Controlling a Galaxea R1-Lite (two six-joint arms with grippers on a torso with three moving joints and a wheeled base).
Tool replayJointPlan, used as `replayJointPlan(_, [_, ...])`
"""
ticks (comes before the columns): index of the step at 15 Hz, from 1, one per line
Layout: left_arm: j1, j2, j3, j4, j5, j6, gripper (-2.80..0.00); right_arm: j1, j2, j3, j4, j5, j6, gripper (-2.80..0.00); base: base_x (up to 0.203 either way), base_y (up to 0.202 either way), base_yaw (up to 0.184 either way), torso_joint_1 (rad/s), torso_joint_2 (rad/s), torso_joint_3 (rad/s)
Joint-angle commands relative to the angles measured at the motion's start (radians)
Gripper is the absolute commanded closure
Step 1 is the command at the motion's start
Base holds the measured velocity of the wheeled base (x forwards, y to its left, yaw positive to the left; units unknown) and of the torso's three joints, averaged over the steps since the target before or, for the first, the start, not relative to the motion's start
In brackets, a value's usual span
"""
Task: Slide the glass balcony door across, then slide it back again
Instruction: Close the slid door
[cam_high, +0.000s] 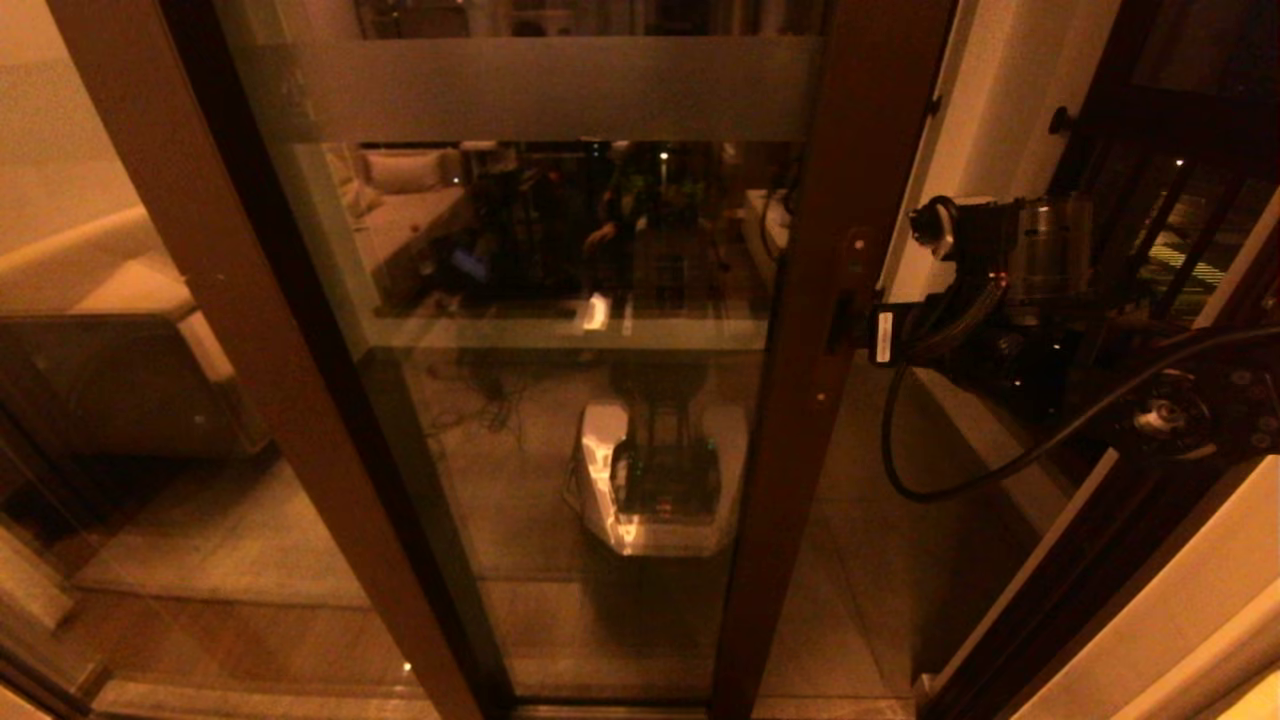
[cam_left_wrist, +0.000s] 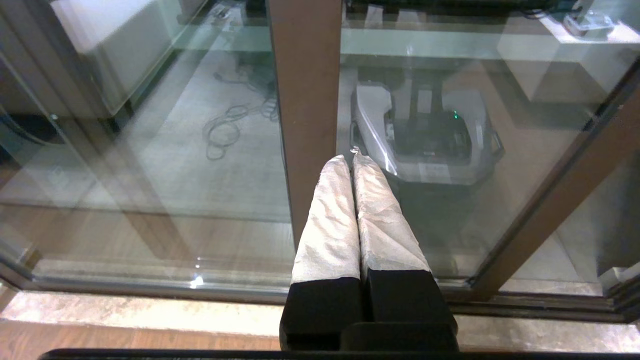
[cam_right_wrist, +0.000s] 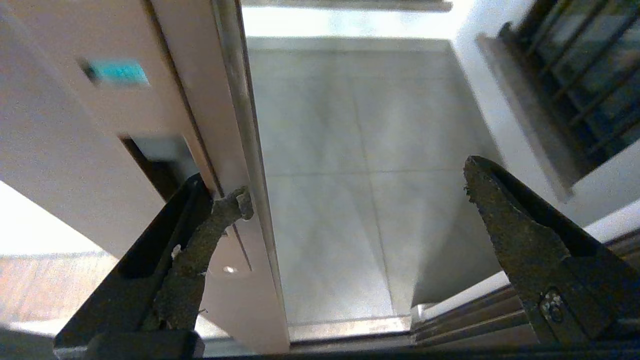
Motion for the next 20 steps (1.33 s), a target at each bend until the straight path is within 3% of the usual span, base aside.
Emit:
replayJointPlan(1, [0.0,0.0,0.0,0.0,0.0,0.0,0.0,0.002,-0.031,0.015,-0.007,-0.001,0.001,-2.8,0.0,0.0,0.0,0.0,0.0,0.0])
replayJointPlan(7, [0.0,0.0,0.0,0.0,0.0,0.0,0.0,-0.002,-0.06,0.06,-0.007,-0.002,-0.004,-2.8,0.0,0.0,0.0,0.0,0.0,0.0])
replayJointPlan(20, [0.0,0.0,0.0,0.0,0.0,0.0,0.0,-0.092,-0.05,0.068,-0.007,0.001,-0.002,-2.8,0.0,0.0,0.0,0.0,0.0,0.0])
